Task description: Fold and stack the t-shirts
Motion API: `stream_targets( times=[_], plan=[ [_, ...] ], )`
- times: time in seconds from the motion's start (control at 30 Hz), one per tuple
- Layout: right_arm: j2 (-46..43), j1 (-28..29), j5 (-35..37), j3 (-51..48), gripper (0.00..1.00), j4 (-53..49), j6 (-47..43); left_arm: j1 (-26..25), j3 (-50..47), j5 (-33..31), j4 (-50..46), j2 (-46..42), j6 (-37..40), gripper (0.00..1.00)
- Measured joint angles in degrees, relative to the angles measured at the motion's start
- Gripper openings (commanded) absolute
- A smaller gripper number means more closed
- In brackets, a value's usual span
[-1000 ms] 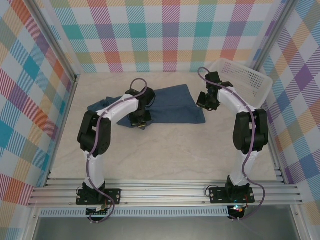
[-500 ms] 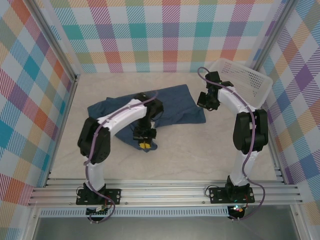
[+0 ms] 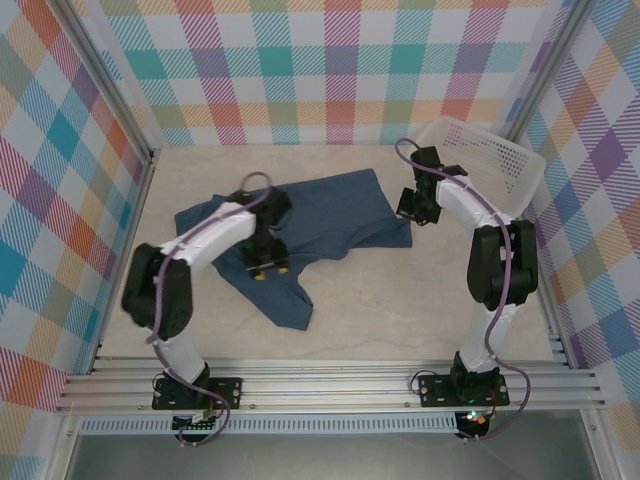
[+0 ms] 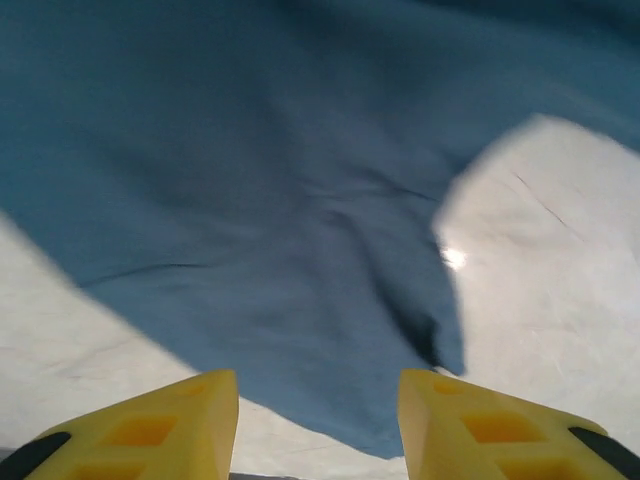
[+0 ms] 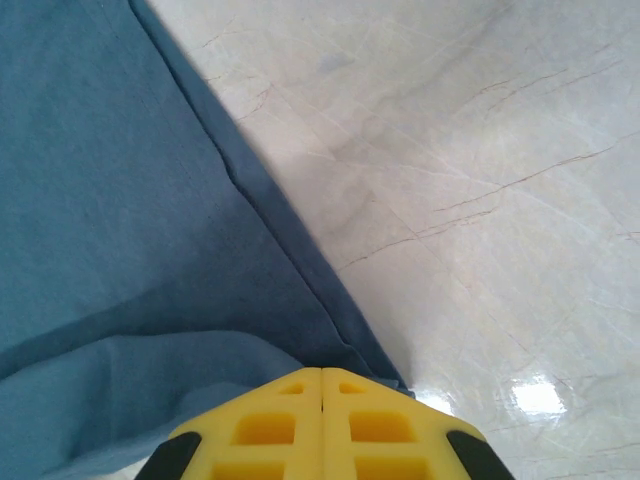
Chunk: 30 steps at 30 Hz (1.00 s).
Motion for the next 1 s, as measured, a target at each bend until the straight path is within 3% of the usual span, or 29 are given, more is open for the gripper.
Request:
stream_targets(
  times=[0.1,0.17,0.37,0.5,0.6,0.7,0.77,0.83,1.0],
  plan=[
    [-1.40,0.00,1.18,-0.31,0.00,0.39,0.02,8.87,-3.78,0.96,4.00,-0.57,-1.42,0.42],
    [-2.45,-0.07,1.73,-0.24,0.00,0.92,0.02,11.72,-3.72,1.40,6.14,1.68,-1.60,0.38],
    [-2.89,-0.20,2.51,2.89,0.00,1.40,0.02,12.87,7.54,3.39,8.02,16.17,-0.26,0.24],
    [-1.86,-0.57,2.67,6.99,0.00,1.46,0.02,12.87,18.38,3.74,6.36,25.11,0.98,0.20],
    [-0.59,-1.36,2.82,9.64,0.00,1.66,0.02,12.87,29.05,4.11,6.67,30.67,2.03,0.25],
    [0.61,-1.90,3.10,11.74,0.00,1.66,0.02,12.76,35.58,4.63,9.53,34.03,3.34,0.46],
    [1.14,-2.05,3.10,12.92,0.00,1.64,0.02,12.48,36.50,3.98,10.73,33.99,4.15,0.53],
    [1.33,-2.14,3.10,13.44,0.00,1.64,0.02,11.67,35.47,1.84,11.17,32.33,4.42,0.53],
    [1.29,-2.12,2.89,12.59,0.00,1.68,0.02,6.99,13.16,-1.70,14.36,12.07,0.61,0.32]
  ],
)
